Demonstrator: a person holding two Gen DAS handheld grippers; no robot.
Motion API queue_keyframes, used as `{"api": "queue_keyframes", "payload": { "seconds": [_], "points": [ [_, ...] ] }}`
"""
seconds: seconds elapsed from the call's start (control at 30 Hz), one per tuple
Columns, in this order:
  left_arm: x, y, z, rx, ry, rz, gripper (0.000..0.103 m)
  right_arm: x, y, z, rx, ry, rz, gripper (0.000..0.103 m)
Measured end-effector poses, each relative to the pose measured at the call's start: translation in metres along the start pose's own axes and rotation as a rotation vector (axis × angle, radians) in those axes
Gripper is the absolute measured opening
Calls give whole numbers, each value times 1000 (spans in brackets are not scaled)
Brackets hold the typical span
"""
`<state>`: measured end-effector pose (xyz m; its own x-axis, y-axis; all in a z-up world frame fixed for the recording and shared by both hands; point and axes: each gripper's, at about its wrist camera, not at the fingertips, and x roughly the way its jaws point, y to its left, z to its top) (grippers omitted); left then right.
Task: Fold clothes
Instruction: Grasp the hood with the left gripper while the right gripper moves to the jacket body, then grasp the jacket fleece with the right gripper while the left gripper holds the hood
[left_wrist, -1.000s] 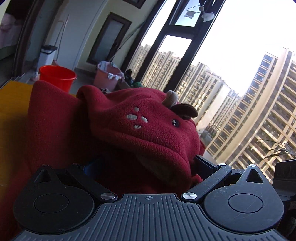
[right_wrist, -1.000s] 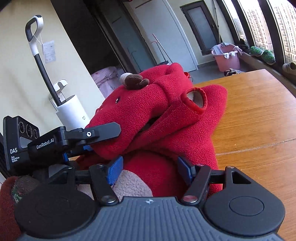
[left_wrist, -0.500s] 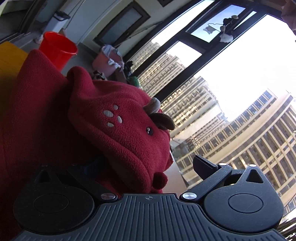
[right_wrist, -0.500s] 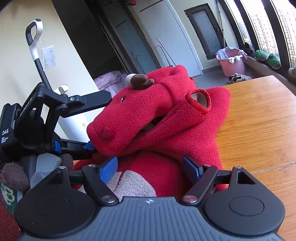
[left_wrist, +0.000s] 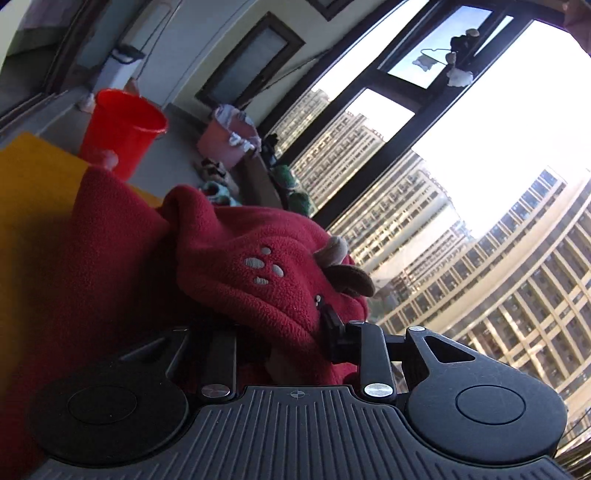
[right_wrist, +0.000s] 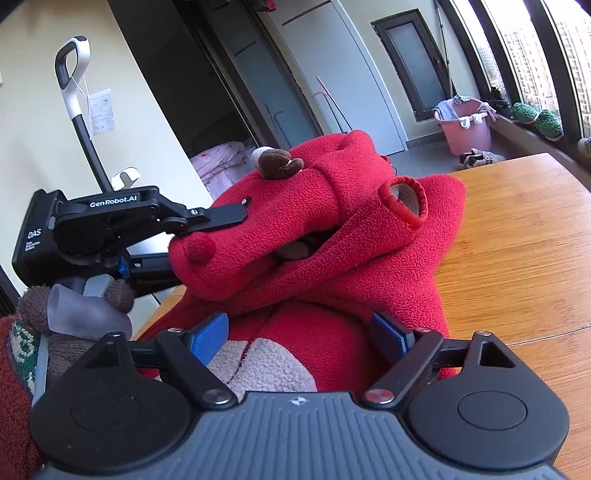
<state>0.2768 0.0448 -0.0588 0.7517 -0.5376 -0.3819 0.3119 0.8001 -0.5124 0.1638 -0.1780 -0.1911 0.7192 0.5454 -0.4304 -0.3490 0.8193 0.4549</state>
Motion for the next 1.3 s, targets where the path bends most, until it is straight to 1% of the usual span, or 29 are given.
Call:
{"api": "queue_keyframes", "payload": {
  "seconds": [0.03, 0.1, 0.13, 0.2, 0.23, 0.27, 0.33, 0.37, 0.4, 0.43, 0.47, 0.53, 0.57, 0.67, 0.7, 0.73, 0.77, 0.83, 0.87, 0.9, 1.0, 1.03, 1.07, 1.17, 1.2, 1.27, 1.3],
  "points": [
    [-7, -7, 4, 71, -21, 39, 23, 0, 0, 0, -1, 0, -1, 85],
    [-17, -13, 8, 146, -21, 97, 23, 0, 0, 0, -1, -1, -1, 85],
    [-20, -13, 7, 169, -9, 127, 23, 0, 0, 0, 1, -2, -1, 85],
    [-14, -7, -4, 198, 51, 197, 26, 0, -2, 1, 5, -3, 1, 85],
    [-11, -3, -12, 214, 75, 225, 30, 1, -2, 1, 6, -2, 1, 85],
    [-8, -1, -18, 224, 85, 239, 32, 1, -2, 1, 5, 1, -2, 85],
    [-6, 0, -27, 241, 84, 248, 46, 3, 0, 2, -3, 14, -9, 87],
    [-5, 0, -30, 254, 80, 255, 48, 5, 2, 3, -13, 29, -9, 90],
    [-4, -2, -31, 272, 71, 264, 52, 9, 4, 4, -23, 57, 7, 101],
    [-4, -4, -32, 288, 63, 275, 57, 14, 5, 5, -23, 93, 23, 103],
    [-4, -5, -33, 304, 57, 286, 59, 19, 5, 5, -18, 130, 37, 103],
    [-3, -5, -34, 310, 47, 294, 67, 24, 12, 6, -50, 158, 15, 103],
    [-3, -4, -34, 299, 42, 292, 68, 26, 18, 5, -83, 173, -3, 103],
    [-4, 2, -35, 263, 29, 295, 79, 32, 32, 4, -182, 215, -53, 103],
    [-5, 4, -35, 255, 27, 298, 84, 33, 36, 3, -208, 226, -68, 103],
    [-6, 5, -36, 246, 26, 301, 86, 34, 39, 3, -218, 229, -78, 103],
    [-6, 7, -36, 237, 26, 303, 86, 32, 39, 4, -209, 224, -80, 103],
    [-8, 6, -38, 234, 23, 306, 87, 20, 38, 12, -166, 160, -62, 85],
    [-9, 6, -39, 235, 21, 307, 87, 12, 37, 18, -157, 117, -47, 68],
    [-11, 6, -38, 237, 20, 307, 88, 4, 35, 26, -151, 65, -49, 58],
    [-11, 9, -35, 238, 17, 308, 88, -7, 33, 48, -169, -62, -171, 56],
    [-11, 10, -35, 236, 16, 308, 89, -6, 31, 56, -181, -87, -219, 56],
    [-11, 11, -35, 233, 15, 307, 90, -3, 27, 62, -186, -103, -263, 56],
    [-12, 15, -34, 214, 11, 303, 93, 15, 6, 75, -130, -106, -335, 56],
    [-14, 16, -33, 205, 9, 299, 93, 23, -1, 77, -104, -92, -345, 56],
    [-16, 18, -32, 197, 3, 291, 94, 31, -6, 79, -61, -68, -313, 56],
    [-18, 18, -31, 196, 1, 289, 95, 34, -8, 79, -41, -57, -295, 45]
  ]
}}
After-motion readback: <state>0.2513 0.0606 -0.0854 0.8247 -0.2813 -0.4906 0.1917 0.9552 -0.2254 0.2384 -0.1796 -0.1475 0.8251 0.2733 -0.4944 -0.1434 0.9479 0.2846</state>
